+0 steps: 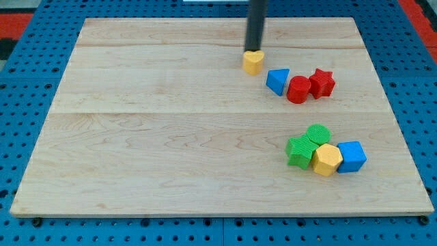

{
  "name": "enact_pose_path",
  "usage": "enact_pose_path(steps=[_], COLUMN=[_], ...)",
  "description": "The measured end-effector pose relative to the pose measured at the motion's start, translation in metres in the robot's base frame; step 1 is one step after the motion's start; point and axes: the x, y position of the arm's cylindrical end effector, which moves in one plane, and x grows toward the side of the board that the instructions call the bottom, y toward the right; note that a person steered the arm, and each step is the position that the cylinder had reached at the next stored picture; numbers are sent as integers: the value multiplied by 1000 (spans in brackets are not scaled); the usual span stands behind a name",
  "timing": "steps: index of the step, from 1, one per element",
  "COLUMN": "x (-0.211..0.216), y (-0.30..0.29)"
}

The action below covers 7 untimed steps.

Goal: Move yellow heart to the center

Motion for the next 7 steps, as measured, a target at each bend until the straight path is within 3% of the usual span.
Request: enact_pose_path(steps=[1,3,4,5,7], x=[17,-39,-24,34,71], y=[-22,-11,30,40,9])
